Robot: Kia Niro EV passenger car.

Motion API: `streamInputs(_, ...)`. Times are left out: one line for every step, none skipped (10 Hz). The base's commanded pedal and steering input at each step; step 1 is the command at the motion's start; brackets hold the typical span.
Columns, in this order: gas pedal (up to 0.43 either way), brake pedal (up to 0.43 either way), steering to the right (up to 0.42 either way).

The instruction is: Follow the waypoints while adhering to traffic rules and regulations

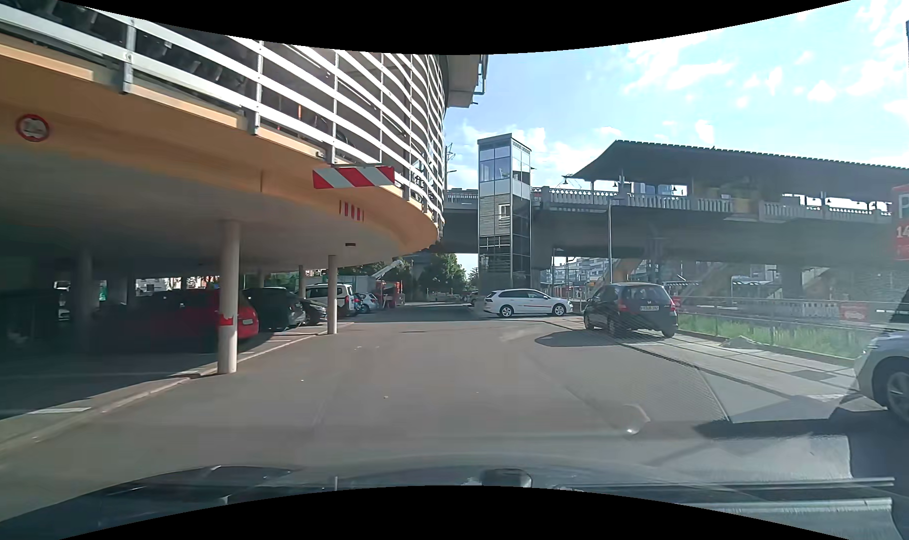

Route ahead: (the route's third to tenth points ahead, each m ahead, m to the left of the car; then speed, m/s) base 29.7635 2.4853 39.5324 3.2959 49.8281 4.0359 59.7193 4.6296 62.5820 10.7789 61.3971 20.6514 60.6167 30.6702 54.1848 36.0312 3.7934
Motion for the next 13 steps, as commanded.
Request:
streamInputs(0.059,0.0,0.074)
streamInputs(0.059,0.0,0.062)
streamInputs(0.059,0.0,0.048)
streamInputs(0.059,0.0,0.034)
streamInputs(0.059,0.0,0.02)
streamInputs(0.059,0.0,0.004)
streamInputs(0.059,0.0,-0.008)
streamInputs(0.059,0.0,-0.017)
streamInputs(0.059,0.0,-0.018)
streamInputs(0.039,0.0,-0.018)
streamInputs(0.039,0.0,-0.018)
streamInputs(0.039,0.0,-0.022)
streamInputs(0.039,0.0,-0.03)
